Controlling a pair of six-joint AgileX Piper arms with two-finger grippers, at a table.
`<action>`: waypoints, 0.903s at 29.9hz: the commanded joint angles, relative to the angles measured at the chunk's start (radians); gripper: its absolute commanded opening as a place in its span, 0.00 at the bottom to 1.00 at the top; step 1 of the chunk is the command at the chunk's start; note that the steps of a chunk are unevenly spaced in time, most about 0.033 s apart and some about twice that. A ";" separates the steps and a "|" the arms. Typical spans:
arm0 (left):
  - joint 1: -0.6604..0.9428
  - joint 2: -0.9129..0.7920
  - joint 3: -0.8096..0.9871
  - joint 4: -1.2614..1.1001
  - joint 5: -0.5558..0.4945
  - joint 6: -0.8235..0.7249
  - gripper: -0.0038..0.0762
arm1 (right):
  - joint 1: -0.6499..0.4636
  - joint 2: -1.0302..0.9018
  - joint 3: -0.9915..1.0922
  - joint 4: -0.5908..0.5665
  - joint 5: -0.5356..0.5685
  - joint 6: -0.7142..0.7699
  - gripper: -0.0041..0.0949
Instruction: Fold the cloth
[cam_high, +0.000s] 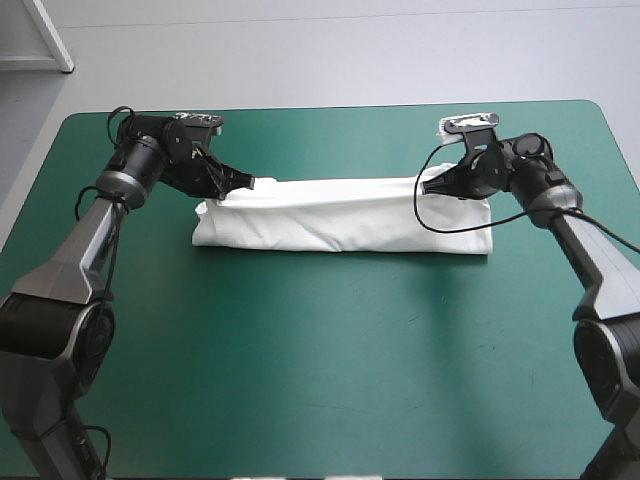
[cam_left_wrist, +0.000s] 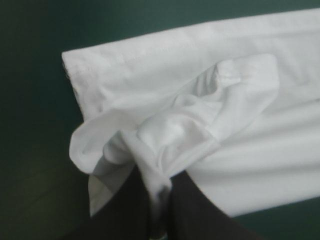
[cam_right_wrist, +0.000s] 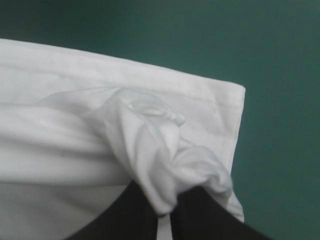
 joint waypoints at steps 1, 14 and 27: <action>0.008 0.023 -0.099 0.088 -0.020 0.000 0.04 | -0.016 0.038 -0.100 -0.045 -0.051 -0.013 0.03; 0.008 0.157 -0.101 0.233 -0.191 -0.073 0.21 | -0.016 0.161 -0.135 -0.055 -0.171 -0.013 0.26; 0.006 0.076 -0.288 0.225 -0.014 -0.109 0.60 | -0.039 -0.015 -0.195 -0.106 -0.037 0.014 0.82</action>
